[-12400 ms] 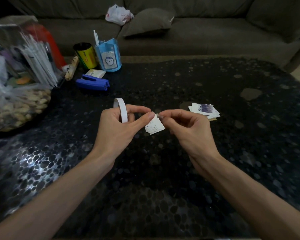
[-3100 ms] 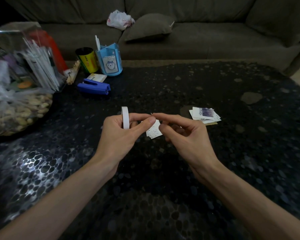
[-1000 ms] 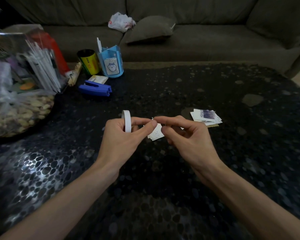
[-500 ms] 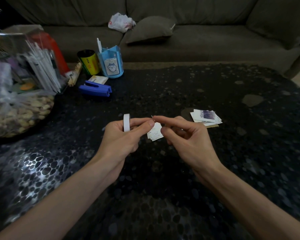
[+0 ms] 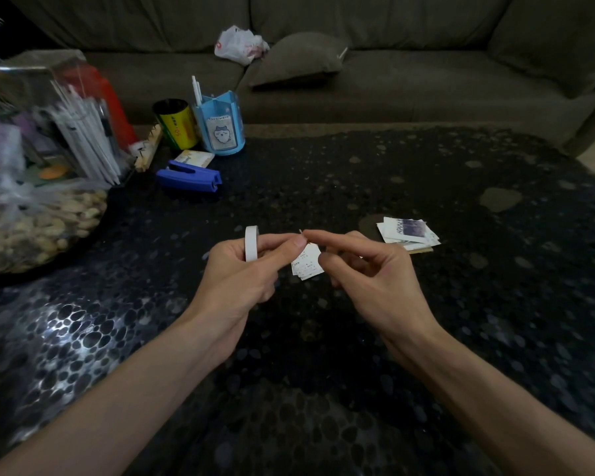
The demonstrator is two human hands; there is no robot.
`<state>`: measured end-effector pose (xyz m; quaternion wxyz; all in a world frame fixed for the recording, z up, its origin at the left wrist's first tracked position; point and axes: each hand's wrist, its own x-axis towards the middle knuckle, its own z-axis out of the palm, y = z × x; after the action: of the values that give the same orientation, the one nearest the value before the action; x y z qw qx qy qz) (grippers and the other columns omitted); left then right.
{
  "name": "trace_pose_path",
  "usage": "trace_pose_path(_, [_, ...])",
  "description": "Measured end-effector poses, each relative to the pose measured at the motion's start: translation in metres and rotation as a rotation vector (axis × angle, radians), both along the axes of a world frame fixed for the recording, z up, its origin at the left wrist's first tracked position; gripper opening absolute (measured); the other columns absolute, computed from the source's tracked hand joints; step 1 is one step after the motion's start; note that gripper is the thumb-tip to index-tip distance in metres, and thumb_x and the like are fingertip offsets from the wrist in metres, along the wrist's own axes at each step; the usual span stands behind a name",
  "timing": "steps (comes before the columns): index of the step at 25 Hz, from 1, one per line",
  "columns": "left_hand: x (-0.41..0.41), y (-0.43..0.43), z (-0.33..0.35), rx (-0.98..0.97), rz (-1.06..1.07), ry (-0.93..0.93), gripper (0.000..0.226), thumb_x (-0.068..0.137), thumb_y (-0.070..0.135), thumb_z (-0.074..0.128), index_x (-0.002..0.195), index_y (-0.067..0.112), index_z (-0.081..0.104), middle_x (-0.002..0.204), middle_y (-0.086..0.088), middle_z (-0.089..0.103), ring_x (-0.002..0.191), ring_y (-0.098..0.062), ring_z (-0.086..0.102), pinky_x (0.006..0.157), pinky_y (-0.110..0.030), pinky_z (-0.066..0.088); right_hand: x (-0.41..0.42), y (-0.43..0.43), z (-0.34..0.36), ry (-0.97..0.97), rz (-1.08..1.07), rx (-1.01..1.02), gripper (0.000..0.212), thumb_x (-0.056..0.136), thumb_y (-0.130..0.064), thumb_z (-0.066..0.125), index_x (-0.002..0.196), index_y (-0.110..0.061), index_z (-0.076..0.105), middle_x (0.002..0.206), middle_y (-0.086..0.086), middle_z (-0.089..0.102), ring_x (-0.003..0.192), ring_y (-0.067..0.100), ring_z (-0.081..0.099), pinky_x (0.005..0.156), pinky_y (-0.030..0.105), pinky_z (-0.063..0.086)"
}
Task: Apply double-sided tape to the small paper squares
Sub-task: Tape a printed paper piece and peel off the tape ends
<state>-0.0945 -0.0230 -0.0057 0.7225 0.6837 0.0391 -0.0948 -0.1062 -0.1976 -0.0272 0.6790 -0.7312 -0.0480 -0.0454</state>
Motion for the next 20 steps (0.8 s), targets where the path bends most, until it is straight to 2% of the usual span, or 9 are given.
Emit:
trace_pose_path(3, [0.0003, 0.0003, 0.0007, -0.005, 0.001, -0.001, 0.017, 0.090, 0.028, 0.075, 0.102, 0.019, 0.083, 0.049, 0.010, 0.048, 0.050, -0.008, 0.030, 0.051, -0.019, 0.032, -0.0003, -0.0003, 0.0002, 0.003, 0.003, 0.009, 0.038, 0.097, -0.004, 0.069, 0.110, -0.037, 0.083, 0.086, 0.006, 0.059, 0.072, 0.024, 0.045, 0.071, 0.040, 0.043])
trace_pose_path(5, [-0.0004, 0.0000, 0.0014, -0.012, 0.003, -0.005, 0.019, 0.087, 0.030, 0.075, 0.102, 0.019, 0.083, 0.049, 0.011, 0.049, 0.050, -0.008, 0.030, 0.049, -0.017, 0.033, -0.0007, -0.0001, 0.0013, 0.005, 0.006, 0.011, 0.038, 0.097, -0.004, 0.068, 0.111, -0.036, 0.083, 0.088, 0.011, 0.059, 0.072, 0.024, 0.045, 0.071, 0.040, 0.043])
trace_pose_path(9, [-0.0013, -0.0012, 0.0024, -0.020, 0.009, -0.017, 0.025, 0.081, 0.034, 0.077, 0.101, 0.020, 0.084, 0.049, 0.009, 0.047, 0.049, -0.008, 0.029, 0.051, -0.024, 0.026, -0.0016, -0.0003, 0.0029, 0.013, 0.009, 0.012, 0.037, 0.097, -0.004, 0.068, 0.112, -0.035, 0.082, 0.092, 0.015, 0.059, 0.073, 0.026, 0.045, 0.072, 0.039, 0.043])
trace_pose_path(16, [-0.0006, -0.0007, 0.0003, -0.002, 0.020, -0.026, 0.017, 0.087, 0.029, 0.076, 0.100, 0.021, 0.084, 0.048, 0.010, 0.050, 0.047, -0.007, 0.031, 0.048, -0.020, 0.030, -0.0007, -0.0001, 0.0026, 0.017, 0.006, 0.019, 0.038, 0.097, -0.003, 0.068, 0.111, -0.035, 0.083, 0.091, 0.016, 0.057, 0.073, 0.027, 0.043, 0.071, 0.040, 0.041])
trace_pose_path(20, [-0.0006, -0.0010, 0.0017, 0.005, 0.019, -0.022, 0.017, 0.088, 0.030, 0.076, 0.100, 0.021, 0.084, 0.049, 0.009, 0.050, 0.049, -0.008, 0.031, 0.051, -0.025, 0.027, -0.0002, 0.0002, 0.0017, 0.012, 0.002, 0.025, 0.038, 0.097, -0.003, 0.068, 0.111, -0.034, 0.083, 0.091, 0.018, 0.056, 0.074, 0.028, 0.042, 0.072, 0.043, 0.039])
